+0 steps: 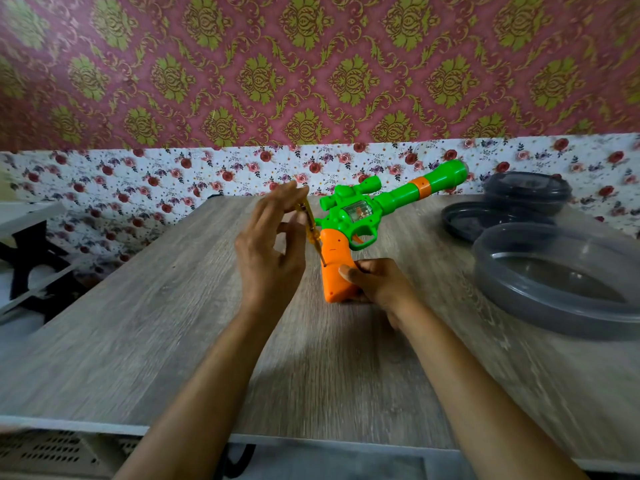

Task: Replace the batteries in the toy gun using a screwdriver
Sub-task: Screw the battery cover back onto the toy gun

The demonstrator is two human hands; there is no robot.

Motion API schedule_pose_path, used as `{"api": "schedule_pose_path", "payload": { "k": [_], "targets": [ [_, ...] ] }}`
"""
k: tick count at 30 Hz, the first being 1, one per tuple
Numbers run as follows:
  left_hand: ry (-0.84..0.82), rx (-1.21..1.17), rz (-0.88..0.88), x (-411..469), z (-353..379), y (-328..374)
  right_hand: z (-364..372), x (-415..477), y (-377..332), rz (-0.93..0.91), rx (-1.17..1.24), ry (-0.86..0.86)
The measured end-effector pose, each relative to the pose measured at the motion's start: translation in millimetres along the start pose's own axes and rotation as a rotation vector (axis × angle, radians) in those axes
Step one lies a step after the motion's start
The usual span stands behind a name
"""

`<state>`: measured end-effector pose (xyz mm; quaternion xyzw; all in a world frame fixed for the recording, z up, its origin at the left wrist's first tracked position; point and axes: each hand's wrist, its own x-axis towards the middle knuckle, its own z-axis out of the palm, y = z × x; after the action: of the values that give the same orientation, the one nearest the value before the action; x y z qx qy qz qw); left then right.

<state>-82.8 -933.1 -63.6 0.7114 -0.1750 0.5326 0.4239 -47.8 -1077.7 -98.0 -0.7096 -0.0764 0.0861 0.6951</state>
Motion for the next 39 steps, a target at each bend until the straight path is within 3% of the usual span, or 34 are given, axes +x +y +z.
{"api": "schedule_pose_path", "payload": {
  "k": [8, 39],
  "targets": [
    [0.069, 0.01, 0.0, 0.3, 0.5, -2.6, 0.3, -0.6, -1.0, -0.001, 0.003, 0.003],
    [-0.007, 0.047, 0.035, 0.2, -0.2, -2.8, 0.0, 3.0, 0.9, 0.011, -0.005, 0.027]
  ]
}}
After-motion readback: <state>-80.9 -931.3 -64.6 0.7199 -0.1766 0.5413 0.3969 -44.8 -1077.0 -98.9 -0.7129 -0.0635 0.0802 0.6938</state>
